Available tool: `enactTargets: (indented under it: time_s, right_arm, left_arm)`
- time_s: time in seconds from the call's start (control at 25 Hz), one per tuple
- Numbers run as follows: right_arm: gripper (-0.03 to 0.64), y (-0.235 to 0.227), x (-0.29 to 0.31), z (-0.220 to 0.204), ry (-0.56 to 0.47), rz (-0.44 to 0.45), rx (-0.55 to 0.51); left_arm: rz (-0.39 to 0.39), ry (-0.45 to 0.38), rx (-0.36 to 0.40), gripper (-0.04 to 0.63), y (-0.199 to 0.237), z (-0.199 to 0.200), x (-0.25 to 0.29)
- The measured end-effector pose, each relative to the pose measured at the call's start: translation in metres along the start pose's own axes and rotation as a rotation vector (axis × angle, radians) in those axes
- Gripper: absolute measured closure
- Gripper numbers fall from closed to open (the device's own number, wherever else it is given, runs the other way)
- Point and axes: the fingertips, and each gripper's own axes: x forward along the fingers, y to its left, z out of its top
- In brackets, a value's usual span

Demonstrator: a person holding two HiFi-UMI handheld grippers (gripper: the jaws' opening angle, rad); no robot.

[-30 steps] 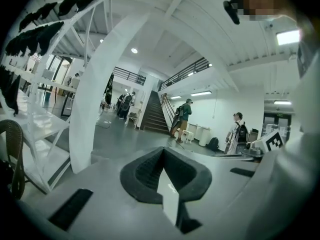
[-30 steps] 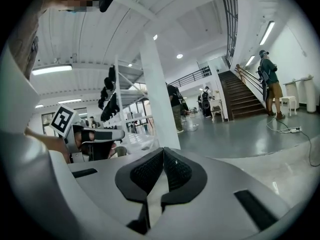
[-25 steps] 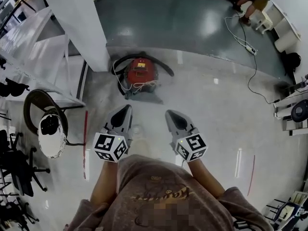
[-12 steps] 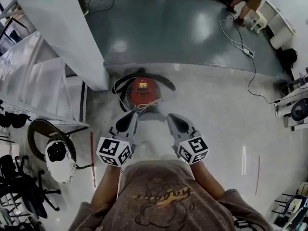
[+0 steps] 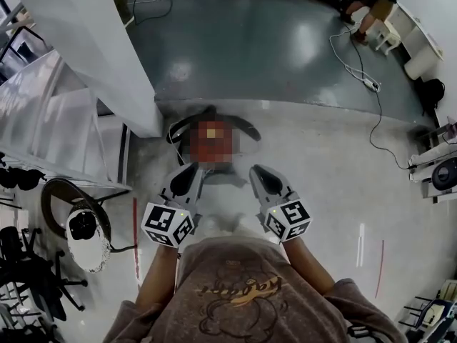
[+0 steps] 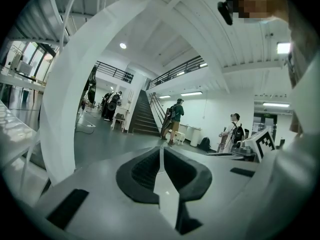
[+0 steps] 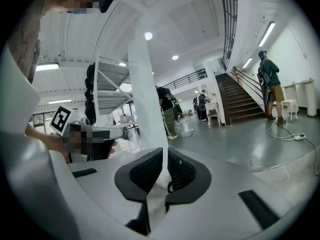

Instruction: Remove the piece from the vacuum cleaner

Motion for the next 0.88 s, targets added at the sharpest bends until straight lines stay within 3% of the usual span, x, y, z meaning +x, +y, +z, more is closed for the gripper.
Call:
enactTargets:
  time_s: [0.16,0.24,0.4,0.44,0.56,0.88]
  right_arm:
    - [0.585,-0.002,0.004,0.003,-0.008,0.047,0.003]
    - [0.532,0.000,0.005,0.003,-0.007,0.078,0.004]
    - [0.380,0.008,0.011,0.002,-0.007,0.145,0.029]
    - [0.371,0.010,0.011,0.002,-0.008,0.157,0.036]
    - [0.365,0.007,0.010,-0.001,0.000,0.171,0.041]
    - [0.366,-0.011,0.021,-0.031,0.081,0.172,0.060]
  left_arm:
    - [0.011,-0.042,-0.001,0.575,-0.001,0.006,0.001]
    - [0.002,-0.052,-0.011,0.482,-0.002,0.006,0.002]
    - [-0.006,-0.055,-0.014,0.413,0.001,0.006,0.002]
    - [-0.010,-0.052,-0.016,0.369,0.001,0.005,0.002]
    - [-0.020,-0.037,-0.033,0.321,0.003,0.000,0.004]
    - [0.007,0.027,-0.075,0.321,0.026,-0.028,0.014]
